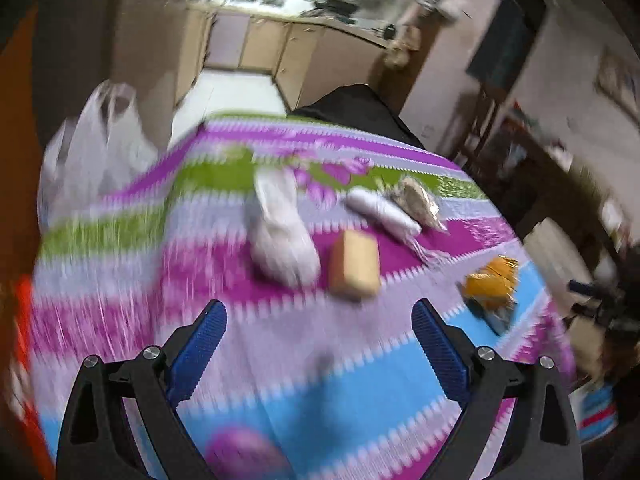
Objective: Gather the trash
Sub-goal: 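Grasp the black tissue packet with the right tool and lift it, then grasp the white towel bundle with the left tool and lift it, then carry the tissue packet and towel bundle over the white bucket with both tools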
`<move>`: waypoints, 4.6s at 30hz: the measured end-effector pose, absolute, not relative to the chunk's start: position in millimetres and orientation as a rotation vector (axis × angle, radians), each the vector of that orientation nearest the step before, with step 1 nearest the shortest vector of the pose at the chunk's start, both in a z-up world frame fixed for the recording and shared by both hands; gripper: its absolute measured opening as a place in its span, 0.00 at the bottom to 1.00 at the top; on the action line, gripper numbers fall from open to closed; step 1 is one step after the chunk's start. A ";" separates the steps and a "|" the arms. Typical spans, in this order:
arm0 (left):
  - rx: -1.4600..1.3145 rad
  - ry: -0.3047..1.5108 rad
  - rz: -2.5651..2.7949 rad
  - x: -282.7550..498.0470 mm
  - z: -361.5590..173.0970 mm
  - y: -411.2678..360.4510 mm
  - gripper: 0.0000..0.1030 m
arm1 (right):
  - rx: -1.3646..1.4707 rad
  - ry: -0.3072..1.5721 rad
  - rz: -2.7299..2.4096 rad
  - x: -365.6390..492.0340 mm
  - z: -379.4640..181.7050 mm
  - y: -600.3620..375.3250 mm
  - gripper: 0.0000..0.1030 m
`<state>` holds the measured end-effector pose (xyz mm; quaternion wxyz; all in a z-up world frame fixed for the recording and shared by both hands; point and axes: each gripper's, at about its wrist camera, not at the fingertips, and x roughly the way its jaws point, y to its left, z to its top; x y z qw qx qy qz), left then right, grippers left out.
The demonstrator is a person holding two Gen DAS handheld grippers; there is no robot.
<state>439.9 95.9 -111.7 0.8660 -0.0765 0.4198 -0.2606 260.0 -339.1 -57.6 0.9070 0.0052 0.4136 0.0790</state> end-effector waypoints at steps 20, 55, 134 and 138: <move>-0.157 0.946 -0.531 385.0 -142.2 87.2 0.92 | -0.028 0.985 0.634 280.0 -97.5 -241.7 0.71; -0.036 0.876 -0.385 528.2 -125.9 39.5 0.76 | 0.155 0.828 0.046 261.3 -110.5 -244.1 0.32; 0.262 0.693 -0.486 378.5 -35.5 -144.2 0.36 | 0.270 0.847 0.088 298.6 -32.6 -335.5 0.32; 0.296 0.674 -0.471 379.8 -32.5 -156.1 0.36 | 0.258 0.847 0.072 296.7 -28.1 -344.3 0.32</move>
